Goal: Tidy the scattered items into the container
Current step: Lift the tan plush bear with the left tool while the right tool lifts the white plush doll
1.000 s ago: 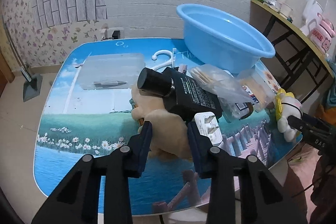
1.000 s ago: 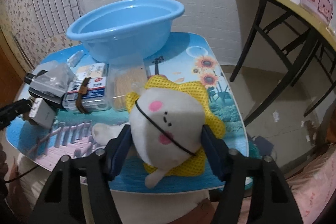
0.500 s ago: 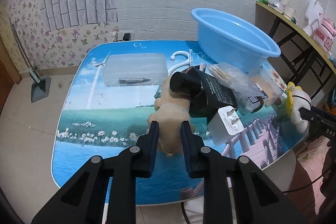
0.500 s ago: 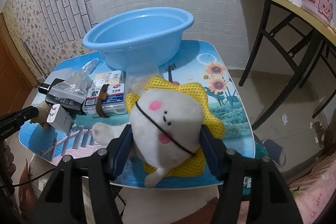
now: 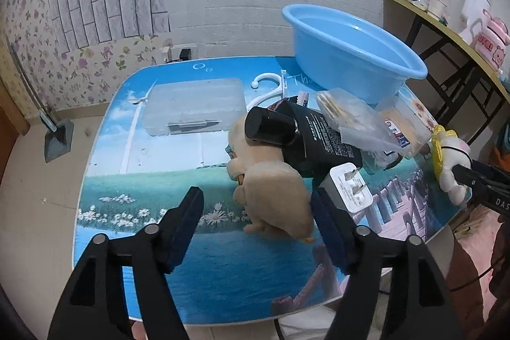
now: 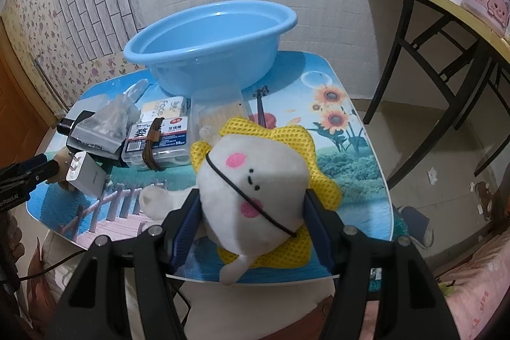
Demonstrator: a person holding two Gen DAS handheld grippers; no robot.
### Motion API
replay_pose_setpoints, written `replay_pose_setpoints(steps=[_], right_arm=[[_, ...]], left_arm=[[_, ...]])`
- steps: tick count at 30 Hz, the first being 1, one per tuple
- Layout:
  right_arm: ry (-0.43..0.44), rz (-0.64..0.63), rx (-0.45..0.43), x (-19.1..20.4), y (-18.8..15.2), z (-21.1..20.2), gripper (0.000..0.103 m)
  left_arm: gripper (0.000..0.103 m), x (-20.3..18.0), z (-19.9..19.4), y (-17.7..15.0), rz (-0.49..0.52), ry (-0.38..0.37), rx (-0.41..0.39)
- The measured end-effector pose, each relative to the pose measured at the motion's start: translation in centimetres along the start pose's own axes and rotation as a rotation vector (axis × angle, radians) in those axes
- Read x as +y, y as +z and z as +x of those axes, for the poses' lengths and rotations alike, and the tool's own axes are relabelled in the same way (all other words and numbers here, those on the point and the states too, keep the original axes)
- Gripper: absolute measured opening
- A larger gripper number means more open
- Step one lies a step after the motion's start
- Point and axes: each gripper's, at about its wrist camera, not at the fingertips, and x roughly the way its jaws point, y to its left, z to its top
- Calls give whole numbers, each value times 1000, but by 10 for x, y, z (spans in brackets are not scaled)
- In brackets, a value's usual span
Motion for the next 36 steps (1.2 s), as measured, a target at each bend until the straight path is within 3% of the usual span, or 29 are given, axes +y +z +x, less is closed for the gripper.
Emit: replay_pose_setpoints(steps=[10, 11, 12, 36], right_arm=[[5, -3, 14, 2, 1, 5, 62], [4, -4, 13, 2, 1, 5, 62], [5, -5, 13, 2, 1, 4, 62], [7, -15, -22, 7, -1, -6, 62]], left_arm=[[76, -10, 26, 0, 16, -31, 51], [68, -11, 28, -1, 25, -31, 54], [50, -11, 28, -2, 32, -31, 55], [49, 28, -34, -18, 8, 60, -45]])
